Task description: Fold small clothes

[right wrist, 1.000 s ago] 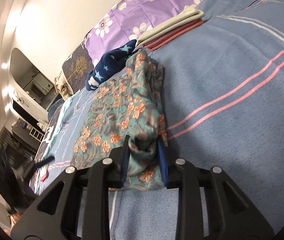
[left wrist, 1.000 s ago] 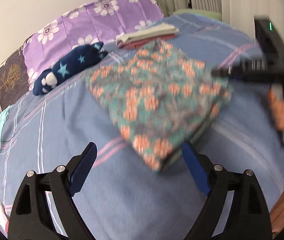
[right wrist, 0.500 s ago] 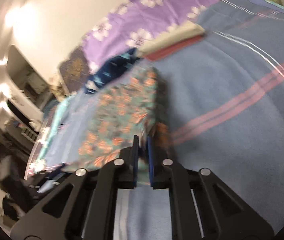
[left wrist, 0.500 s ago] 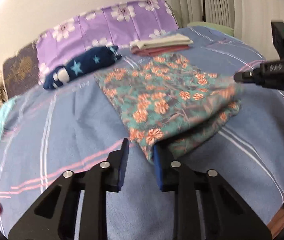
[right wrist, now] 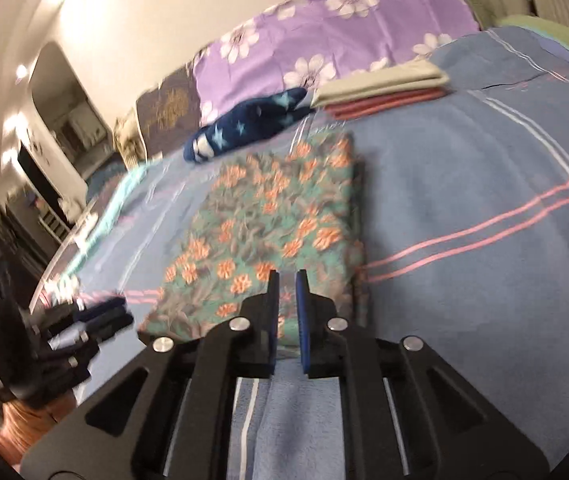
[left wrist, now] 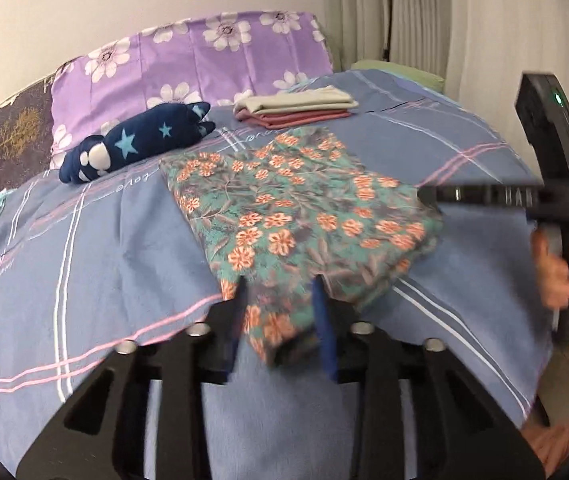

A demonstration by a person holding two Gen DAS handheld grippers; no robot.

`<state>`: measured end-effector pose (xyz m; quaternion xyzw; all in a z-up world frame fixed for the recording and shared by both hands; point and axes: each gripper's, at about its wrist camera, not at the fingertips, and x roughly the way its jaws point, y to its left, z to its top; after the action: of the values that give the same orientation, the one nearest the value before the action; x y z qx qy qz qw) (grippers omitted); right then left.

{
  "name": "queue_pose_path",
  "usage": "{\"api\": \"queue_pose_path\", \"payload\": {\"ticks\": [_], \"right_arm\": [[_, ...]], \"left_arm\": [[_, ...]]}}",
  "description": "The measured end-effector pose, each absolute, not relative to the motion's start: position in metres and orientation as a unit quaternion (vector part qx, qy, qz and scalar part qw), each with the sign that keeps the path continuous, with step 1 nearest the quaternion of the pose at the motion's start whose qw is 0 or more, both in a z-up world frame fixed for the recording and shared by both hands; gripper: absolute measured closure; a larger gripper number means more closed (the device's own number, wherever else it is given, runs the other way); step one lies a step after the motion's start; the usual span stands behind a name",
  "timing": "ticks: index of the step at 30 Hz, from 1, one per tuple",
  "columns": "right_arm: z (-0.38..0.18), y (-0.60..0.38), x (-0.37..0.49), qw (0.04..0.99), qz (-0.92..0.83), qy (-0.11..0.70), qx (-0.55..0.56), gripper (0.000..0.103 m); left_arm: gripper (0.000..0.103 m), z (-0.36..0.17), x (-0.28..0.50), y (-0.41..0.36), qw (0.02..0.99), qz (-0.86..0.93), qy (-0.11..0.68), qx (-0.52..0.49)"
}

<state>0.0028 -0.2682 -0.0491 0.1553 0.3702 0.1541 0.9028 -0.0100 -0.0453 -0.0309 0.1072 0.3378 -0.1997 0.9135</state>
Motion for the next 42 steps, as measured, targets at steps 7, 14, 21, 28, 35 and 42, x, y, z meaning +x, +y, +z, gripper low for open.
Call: {"api": "queue_pose_path", "payload": {"ticks": [7,14,21,28,35,42], "right_arm": [[-0.079,-0.267,0.007,0.893,0.112,0.419,0.123,0.103],[-0.084,-0.262,0.005,0.897,0.119,0.413,0.102,0.103],[-0.087,-0.267,0.002,0.9,0.108,0.401,0.13,0.103],[-0.09,-0.274,-0.001,0.9,0.109,0.385,0.173,0.103],[-0.087,-0.27,0.002,0.899,0.114,0.397,0.147,0.103],[-0.059,-0.272,0.011,0.891,0.118,0.412,0.149,0.088]], "left_arm": [[0.062,-0.073,0.009,-0.038,0.896,-0.185,0.397,0.073],[0.062,-0.067,0.005,-0.033,0.899,-0.194,0.388,0.061],[0.061,-0.058,0.015,-0.027,0.897,-0.189,0.4,0.011],[0.06,-0.042,0.022,-0.036,0.903,-0.208,0.377,0.002],[0.048,-0.073,0.027,-0.055,0.887,-0.226,0.403,0.024],[0.048,-0.049,0.026,-0.054,0.894,-0.235,0.38,0.026]]}}
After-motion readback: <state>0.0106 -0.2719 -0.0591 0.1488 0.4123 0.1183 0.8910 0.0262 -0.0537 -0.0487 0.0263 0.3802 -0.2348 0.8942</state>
